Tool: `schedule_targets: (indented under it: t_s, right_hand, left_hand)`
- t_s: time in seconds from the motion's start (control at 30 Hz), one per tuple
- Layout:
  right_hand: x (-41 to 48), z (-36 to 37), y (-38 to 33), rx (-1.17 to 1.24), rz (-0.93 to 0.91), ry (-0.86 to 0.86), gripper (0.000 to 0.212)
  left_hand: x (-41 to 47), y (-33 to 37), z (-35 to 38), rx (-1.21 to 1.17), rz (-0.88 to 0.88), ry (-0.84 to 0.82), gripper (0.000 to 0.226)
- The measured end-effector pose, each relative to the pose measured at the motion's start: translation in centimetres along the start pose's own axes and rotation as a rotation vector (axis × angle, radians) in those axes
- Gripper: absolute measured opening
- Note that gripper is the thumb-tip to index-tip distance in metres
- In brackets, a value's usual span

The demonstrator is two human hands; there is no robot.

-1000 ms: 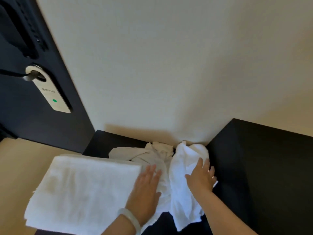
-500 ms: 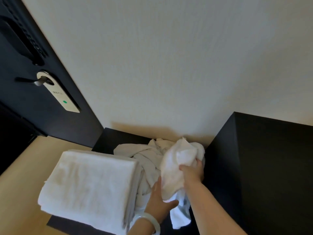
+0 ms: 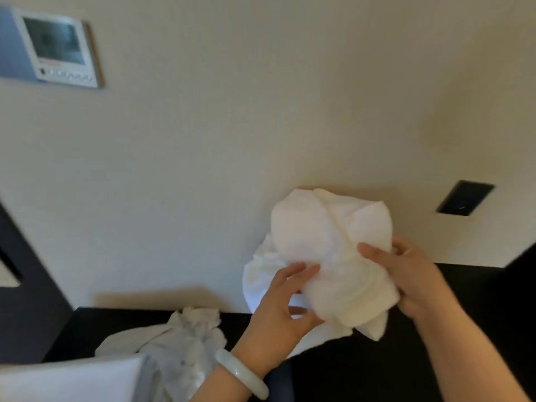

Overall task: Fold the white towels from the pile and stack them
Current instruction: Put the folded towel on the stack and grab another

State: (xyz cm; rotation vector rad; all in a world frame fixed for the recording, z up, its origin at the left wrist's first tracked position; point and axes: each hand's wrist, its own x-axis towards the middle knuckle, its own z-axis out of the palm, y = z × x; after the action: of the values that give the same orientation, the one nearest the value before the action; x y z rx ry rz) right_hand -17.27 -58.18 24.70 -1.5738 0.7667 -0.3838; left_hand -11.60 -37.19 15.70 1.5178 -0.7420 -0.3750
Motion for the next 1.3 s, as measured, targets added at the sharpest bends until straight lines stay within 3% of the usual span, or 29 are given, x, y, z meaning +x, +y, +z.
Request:
schedule_targets:
  t_s: [0.07, 0.2, 0.33, 0.47, 0.6, 0.67, 0.73, 0.83, 0.9, 0.97, 1.03, 1.13, 1.2, 1.27, 1.3]
  right_hand:
    - [0.9, -5.6, -0.2, 0.013, 0.07, 0.018, 0.052]
    - [3.4, -12.7, 5.0, -0.15, 0.181, 0.114, 0.05]
    - [6.3, -16.1, 10.6, -0.308, 0.223, 0.206, 0.051]
    - [8.7, -20.2, 12.2, -0.259, 0.088, 0.236, 0.038]
    - [10.9, -27.0, 10.1, -0.062, -0.072, 0.396, 0.011]
    - [12.1, -30.2, 9.5, -0.129, -0.047, 0.395, 0.017]
    - [12.8, -31.9, 9.7, -0.331, 0.017, 0.265, 0.027]
    - [12.3, -31.0, 10.0, -0.919, -0.037, 0.201, 0.025]
    - [11.3, -28.3, 10.6, -1.143, -0.284, 0.141, 0.027]
    - [10.2, -25.1, 11.7, -1.026, -0.42, -0.097, 0.046]
    - [9.4, -22.8, 12.4, -0.793, -0.305, -0.297, 0.076]
    - [9.5, -20.7, 13.0, -0.778, -0.197, -0.354, 0.088]
    - [9.8, -20.5, 13.0, -0.827, -0.194, -0.345, 0.065]
    - [10.3, -21.5, 12.3, -0.757, -0.225, -0.3, 0.014]
    - [10.8, -22.5, 11.9, -0.703, -0.249, -0.275, 0.007]
  left_hand:
    - [0.8, 0.7, 1.5, 0.06, 0.008, -0.003, 0.058]
    - [1.7, -1.6, 4.6, 0.35, -0.174, -0.06, 0.058]
    - [1.8, -4.4, 9.6, 0.711, -0.276, -0.28, 0.078]
    - [2.0, -6.6, 15.4, 1.073, -0.385, -0.563, 0.092]
    - [4.0, -7.6, 18.1, 1.161, -0.43, -0.509, 0.081]
    - [5.5, -7.8, 18.7, 1.17, -0.421, -0.474, 0.073]
    - [7.0, -7.9, 19.3, 1.181, -0.398, -0.452, 0.064]
    - [8.3, -7.8, 20.4, 1.127, -0.394, -0.401, 0.051]
    - [8.4, -7.6, 21.1, 1.044, -0.402, -0.357, 0.044]
    - [8.3, -7.0, 21.8, 0.979, -0.401, -0.272, 0.04]
    - [8.4, -5.9, 23.2, 0.898, -0.384, -0.035, 0.034]
    - [9.2, -3.4, 26.2, 0.396, -0.477, 0.277, 0.027]
    - [10.2, -2.0, 27.6, 0.072, -0.584, 0.325, 0.03]
    - [11.3, -0.8, 27.9, -0.082, -0.606, 0.335, 0.032]
    - [12.0, 0.2, 27.9, -0.103, -0.576, 0.335, 0.027]
